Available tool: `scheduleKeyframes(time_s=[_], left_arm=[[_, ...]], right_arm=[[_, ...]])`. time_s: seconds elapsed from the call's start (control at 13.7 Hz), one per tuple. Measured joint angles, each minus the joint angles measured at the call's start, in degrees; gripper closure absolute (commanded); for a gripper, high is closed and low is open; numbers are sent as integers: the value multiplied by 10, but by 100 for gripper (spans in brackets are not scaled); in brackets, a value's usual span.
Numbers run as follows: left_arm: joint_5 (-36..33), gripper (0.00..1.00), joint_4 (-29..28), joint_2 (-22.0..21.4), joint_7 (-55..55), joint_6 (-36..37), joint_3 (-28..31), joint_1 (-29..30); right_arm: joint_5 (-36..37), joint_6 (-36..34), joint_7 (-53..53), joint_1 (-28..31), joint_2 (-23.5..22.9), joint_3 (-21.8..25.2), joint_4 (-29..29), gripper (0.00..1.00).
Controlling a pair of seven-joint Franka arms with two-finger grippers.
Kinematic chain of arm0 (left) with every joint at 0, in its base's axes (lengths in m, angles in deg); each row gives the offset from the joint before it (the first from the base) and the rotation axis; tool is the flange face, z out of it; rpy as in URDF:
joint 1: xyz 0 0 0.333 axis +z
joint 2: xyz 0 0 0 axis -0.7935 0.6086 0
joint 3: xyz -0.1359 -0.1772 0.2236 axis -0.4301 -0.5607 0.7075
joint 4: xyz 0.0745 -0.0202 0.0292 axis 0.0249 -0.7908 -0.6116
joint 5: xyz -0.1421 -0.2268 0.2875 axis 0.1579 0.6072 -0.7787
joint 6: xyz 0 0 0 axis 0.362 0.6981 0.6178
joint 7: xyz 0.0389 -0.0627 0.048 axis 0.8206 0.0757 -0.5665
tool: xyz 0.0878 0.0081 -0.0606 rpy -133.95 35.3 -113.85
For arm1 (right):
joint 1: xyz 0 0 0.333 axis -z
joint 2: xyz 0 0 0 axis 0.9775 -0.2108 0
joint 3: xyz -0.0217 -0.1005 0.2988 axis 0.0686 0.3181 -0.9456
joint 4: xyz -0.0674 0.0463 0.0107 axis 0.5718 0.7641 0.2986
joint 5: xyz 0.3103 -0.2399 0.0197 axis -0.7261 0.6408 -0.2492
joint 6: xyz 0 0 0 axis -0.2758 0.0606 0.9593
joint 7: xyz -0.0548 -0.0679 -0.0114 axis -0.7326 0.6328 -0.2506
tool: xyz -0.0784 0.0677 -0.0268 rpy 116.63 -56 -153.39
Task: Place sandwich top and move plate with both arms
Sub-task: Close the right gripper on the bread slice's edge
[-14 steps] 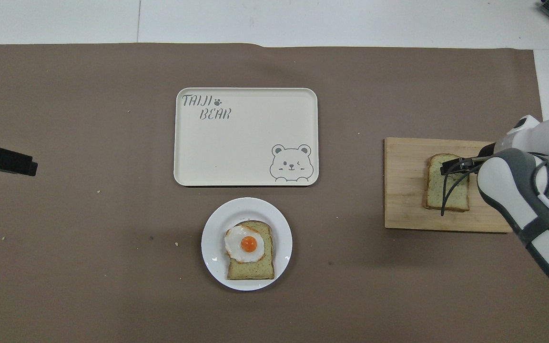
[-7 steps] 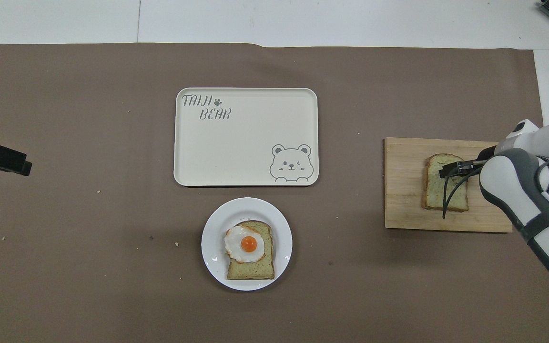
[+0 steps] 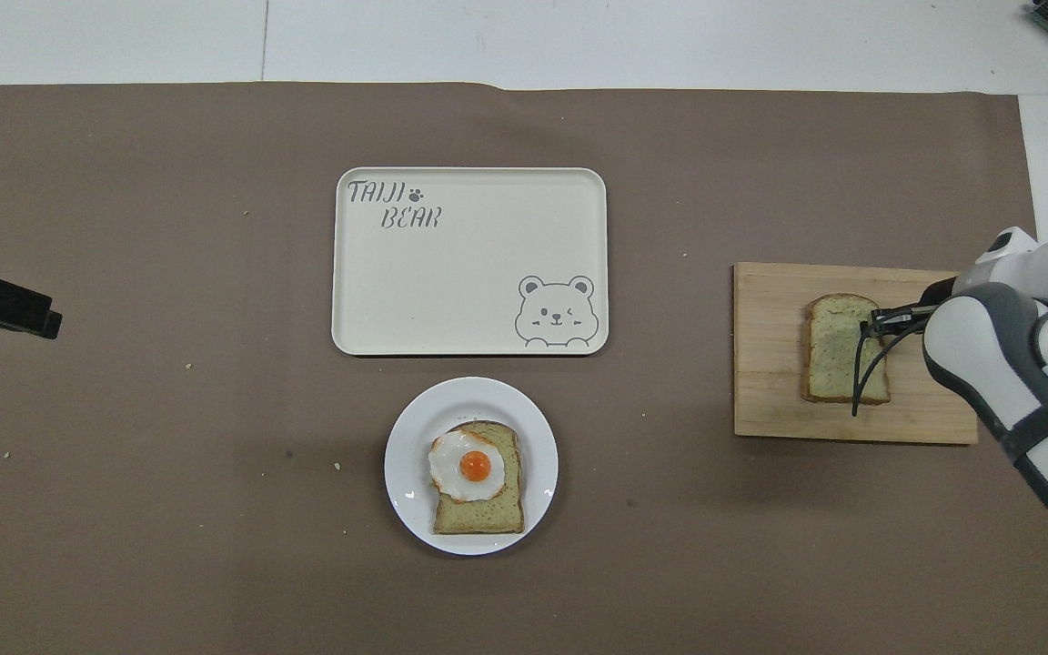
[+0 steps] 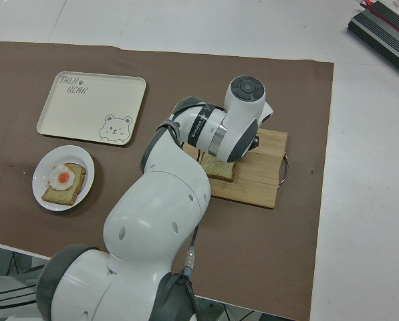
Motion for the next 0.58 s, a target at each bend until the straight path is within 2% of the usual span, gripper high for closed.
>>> scheduleKeyframes(time_s=[0.36, 0.58], left_arm=[[1, 0, 2, 0, 0, -3, -2, 0], [1, 0, 3, 0, 0, -4, -1, 0]], right_arm=[[0, -2, 0, 0, -1, 0, 2, 100], [0, -27, 0, 0, -5, -2, 19, 100]])
